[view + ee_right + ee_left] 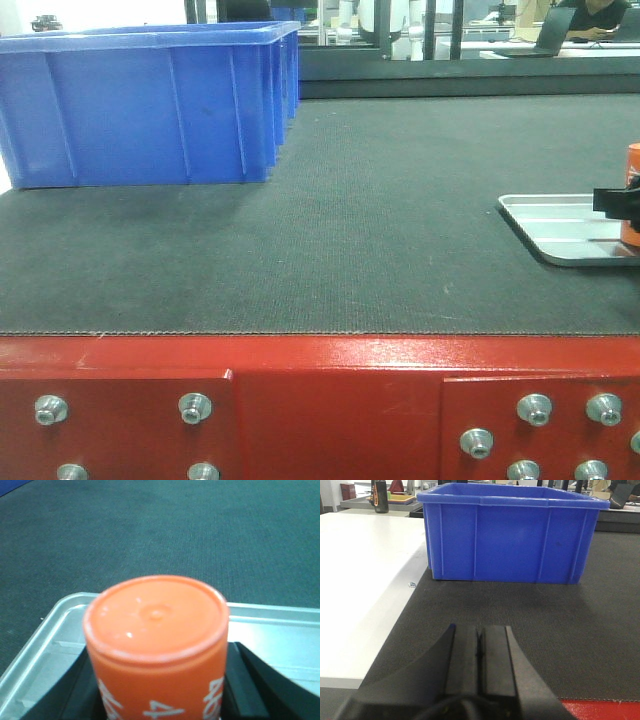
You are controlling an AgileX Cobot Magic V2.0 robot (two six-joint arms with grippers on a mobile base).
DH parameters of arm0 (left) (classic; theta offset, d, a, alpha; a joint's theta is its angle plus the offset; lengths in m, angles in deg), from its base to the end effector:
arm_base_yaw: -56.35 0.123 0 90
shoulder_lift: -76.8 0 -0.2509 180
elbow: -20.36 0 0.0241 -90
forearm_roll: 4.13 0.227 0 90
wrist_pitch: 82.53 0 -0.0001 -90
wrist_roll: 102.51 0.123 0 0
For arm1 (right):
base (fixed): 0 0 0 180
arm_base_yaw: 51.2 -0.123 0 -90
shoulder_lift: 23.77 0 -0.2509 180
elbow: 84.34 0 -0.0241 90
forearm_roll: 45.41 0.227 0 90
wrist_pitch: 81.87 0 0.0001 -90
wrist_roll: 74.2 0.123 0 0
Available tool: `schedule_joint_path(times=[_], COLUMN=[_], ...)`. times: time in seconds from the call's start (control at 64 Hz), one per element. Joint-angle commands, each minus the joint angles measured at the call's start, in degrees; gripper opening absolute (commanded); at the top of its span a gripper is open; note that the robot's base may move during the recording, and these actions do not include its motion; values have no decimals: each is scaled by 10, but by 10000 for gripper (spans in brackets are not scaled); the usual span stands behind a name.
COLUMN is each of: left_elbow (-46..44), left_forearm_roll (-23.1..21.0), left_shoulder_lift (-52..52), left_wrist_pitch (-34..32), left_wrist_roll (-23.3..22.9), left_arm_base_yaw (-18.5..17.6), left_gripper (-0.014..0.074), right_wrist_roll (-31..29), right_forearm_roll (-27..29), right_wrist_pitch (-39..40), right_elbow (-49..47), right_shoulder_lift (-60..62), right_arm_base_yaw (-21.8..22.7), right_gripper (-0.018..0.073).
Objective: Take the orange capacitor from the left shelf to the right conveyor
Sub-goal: 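Lower the orange cylinder onto the silver tray with the right gripper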
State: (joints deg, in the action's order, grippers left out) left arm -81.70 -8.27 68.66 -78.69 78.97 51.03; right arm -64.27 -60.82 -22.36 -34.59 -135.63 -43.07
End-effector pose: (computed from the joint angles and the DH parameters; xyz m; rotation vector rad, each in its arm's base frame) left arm 0.0990 -0.0098 0.1982 0.0404 1.5698 -0.1131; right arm 0.3055 -0.0152 0.1210 -0.0069 1.7939 0.1306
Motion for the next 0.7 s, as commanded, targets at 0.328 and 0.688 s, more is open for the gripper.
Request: schedule_joint_path(times=[0.328,0.688], left_elbow=[-3,-3], left_forearm_roll=[-1,-1], left_shoulder_lift=[7,7], left_wrist_pitch=[-51,-51], left_wrist_roll=[-1,-1], left_arm_base_yaw=[1,1], left_gripper=[-127,-127], right_wrist_roll=[1,89], right_forearm_roll=[-1,-47], right_wrist_pitch=[8,-168], right_elbow=[-9,-7], right_shoulder_lift=[28,204], right_arm_base_yaw=[3,2], right_gripper=[623,623])
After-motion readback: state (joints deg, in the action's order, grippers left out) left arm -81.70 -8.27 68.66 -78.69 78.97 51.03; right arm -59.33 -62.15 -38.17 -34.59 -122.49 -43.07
